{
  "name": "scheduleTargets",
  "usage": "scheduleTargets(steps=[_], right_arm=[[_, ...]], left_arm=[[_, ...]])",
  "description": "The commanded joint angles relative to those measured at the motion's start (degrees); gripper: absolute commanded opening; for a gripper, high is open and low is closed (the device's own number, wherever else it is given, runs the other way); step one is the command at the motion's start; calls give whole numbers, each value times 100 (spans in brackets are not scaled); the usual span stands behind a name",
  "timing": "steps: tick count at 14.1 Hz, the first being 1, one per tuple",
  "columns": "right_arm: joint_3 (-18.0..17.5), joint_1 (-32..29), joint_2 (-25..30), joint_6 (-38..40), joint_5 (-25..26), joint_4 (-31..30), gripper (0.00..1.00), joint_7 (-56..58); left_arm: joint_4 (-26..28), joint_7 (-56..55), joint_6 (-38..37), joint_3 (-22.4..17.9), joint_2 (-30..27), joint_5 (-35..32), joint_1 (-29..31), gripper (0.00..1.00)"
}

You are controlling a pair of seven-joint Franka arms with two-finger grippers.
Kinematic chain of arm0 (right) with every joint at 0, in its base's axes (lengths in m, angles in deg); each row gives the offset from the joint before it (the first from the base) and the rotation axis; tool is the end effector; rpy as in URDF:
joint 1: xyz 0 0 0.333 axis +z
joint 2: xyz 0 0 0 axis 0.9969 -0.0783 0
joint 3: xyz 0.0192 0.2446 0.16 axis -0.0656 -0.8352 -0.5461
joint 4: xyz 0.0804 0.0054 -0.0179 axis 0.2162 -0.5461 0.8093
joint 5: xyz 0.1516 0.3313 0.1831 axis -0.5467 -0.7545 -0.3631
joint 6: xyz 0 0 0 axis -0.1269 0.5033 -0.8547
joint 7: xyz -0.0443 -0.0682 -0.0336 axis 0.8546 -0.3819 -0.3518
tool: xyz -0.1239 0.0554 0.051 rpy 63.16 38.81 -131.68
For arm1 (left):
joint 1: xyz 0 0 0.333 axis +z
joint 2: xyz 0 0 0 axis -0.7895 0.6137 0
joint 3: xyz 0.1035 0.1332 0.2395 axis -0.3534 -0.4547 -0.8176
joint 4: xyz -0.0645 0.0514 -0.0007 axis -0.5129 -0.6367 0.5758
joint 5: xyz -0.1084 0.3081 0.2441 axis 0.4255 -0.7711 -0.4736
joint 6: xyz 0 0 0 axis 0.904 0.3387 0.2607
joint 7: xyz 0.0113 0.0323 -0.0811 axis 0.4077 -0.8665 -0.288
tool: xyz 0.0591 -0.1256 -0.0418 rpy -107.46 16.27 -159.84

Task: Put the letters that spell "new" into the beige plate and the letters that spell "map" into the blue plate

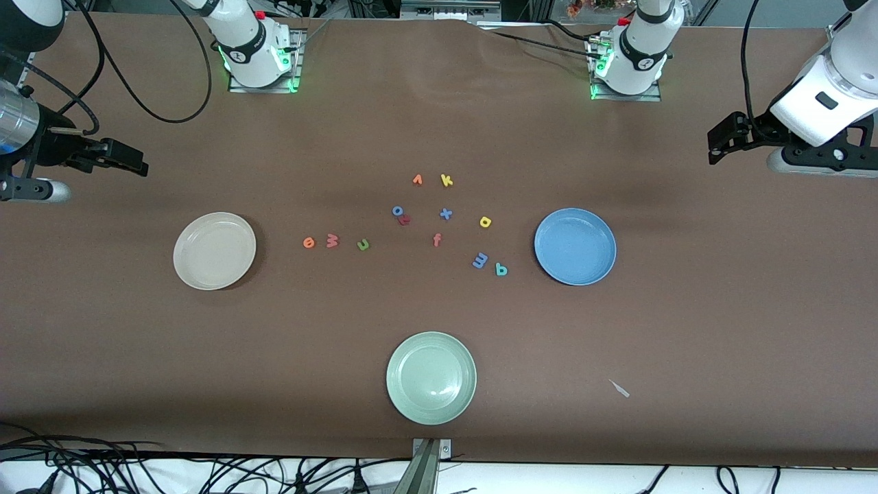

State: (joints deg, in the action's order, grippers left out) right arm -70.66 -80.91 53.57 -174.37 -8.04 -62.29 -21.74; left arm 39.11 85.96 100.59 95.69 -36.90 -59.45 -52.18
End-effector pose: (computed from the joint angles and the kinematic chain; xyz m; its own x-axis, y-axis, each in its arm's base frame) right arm 0.5705 0.0078 0.5059 0.9869 -0.0609 -0.1493 -0.0641 -0.9978 -0.0169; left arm 0.5523 -0.0605 0.5519 0.9968 -0.0639 -0.0480 -0.0654 -0.9974 -0.0303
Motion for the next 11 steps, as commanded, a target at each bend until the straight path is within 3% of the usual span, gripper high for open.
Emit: scheduleTargets(steps=[1,11], right_arm=[[-6,-3,-18,21,21,56,100,-54],[-6,-12,-18,21,21,56,100,-54]], left_arm=[[-173,63,-138,8,77,140,21,100],[-173,54,-138,17,77,140,21,100]])
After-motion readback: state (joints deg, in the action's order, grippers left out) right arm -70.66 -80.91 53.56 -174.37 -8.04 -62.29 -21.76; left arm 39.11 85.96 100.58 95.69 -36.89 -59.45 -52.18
